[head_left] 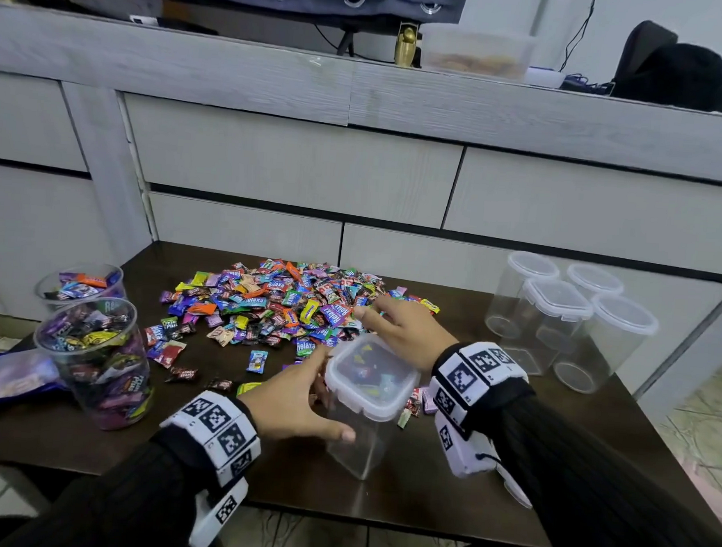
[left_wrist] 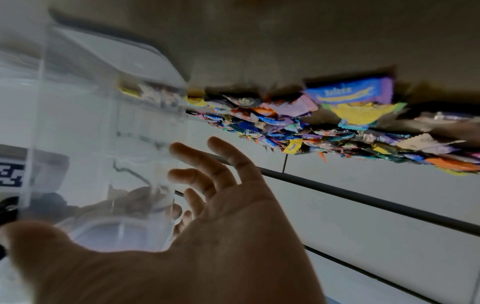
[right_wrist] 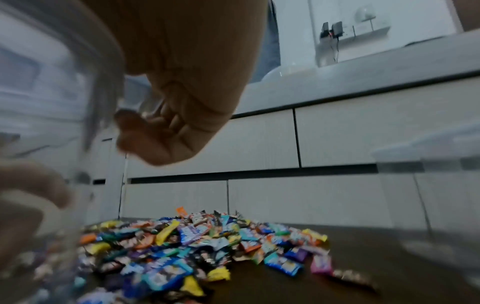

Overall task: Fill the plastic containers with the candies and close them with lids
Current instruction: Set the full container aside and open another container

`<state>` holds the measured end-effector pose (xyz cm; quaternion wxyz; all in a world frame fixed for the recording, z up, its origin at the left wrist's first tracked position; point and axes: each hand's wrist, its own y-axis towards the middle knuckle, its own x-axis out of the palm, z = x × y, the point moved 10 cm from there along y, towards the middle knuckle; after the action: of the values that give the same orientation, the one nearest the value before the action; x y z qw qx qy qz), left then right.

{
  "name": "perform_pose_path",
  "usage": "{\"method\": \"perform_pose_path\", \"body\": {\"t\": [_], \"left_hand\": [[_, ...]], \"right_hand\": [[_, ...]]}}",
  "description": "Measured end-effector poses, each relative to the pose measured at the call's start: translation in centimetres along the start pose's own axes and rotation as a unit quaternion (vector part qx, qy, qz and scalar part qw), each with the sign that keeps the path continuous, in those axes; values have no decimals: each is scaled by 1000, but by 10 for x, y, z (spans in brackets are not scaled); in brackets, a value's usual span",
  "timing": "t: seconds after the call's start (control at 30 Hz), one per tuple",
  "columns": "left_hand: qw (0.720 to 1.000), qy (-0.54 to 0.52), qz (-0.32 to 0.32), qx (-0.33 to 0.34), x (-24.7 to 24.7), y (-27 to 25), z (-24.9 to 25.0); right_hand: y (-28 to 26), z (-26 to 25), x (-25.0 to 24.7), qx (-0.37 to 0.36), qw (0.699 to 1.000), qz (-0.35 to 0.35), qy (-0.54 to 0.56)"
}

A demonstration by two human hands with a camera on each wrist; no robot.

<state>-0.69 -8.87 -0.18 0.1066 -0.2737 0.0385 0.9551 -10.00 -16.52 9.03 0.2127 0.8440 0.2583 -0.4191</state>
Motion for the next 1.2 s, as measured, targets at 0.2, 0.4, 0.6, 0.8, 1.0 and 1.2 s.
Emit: {"method": "perform_pose_path", "body": {"t": [0.2,0.4,0.6,0.8,1.0,1.2], "left_hand": [[997,-48,16,60,6,8,22],[998,-30,37,50,11,16,19],[999,-9,18,36,18,21,16],[999,-17,11,30,20,20,17],[999,4,18,41,19,22,13],[998,2,41,44,17,21,15]], "right_hand": [[3,5,2,70,978,-21,197],[-15,22,-14,129,991,30,-2],[-30,38,6,192,981,15,22],[-28,46,15,224,973,15,50],[-29,50,18,237,969,1,68],[-33,60,12,263,955,11,138]]}}
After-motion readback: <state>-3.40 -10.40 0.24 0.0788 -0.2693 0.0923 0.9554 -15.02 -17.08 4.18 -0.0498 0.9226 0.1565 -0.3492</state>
